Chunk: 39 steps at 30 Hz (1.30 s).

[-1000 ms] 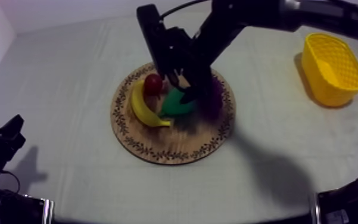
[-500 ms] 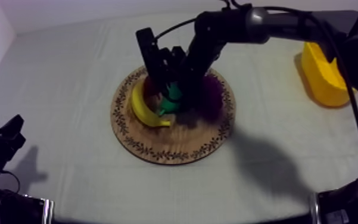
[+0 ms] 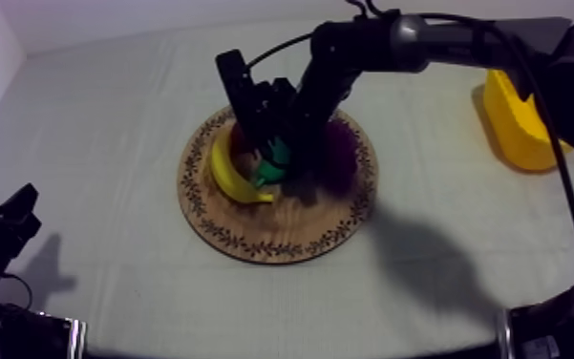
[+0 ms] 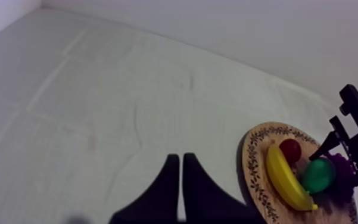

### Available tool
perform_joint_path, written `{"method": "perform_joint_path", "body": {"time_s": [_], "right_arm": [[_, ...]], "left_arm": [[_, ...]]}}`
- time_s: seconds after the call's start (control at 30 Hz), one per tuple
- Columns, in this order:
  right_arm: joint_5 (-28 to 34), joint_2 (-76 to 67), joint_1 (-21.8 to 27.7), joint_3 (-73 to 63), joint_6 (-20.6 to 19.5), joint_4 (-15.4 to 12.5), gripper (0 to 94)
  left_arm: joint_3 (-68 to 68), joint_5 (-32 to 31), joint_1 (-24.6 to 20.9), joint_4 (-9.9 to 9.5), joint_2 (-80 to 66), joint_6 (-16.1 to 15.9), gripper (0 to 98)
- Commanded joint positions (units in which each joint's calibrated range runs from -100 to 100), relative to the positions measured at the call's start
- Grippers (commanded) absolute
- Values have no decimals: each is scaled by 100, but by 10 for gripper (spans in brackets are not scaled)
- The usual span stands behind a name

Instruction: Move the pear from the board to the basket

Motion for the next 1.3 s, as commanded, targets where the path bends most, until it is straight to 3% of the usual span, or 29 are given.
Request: {"method": "perform_joint_path", "body": {"time_s": [0.0,0.27,0.7,0.93,1.13,1.27], "right_arm": [[17,-35,1,37,8,4,426],[-306,-685,257,280,6,-99,423],[-2276,-2696,1435,737,-819,-113,446],[-2626,-3366,2482,716,-2049,314,445],[-2589,-3641,3356,797,-3352,1014,445],[-2471,-3667,3772,1012,-3950,1435,452]], "left_arm": [[2,1,1,-2,0,-1,1],[2,1,1,-2,0,-1,1],[2,1,1,-2,0,-1,1],[2,1,1,-2,0,-1,1],[2,1,1,-2,0,-2,1],[2,1,1,-2,0,-3,1]]}}
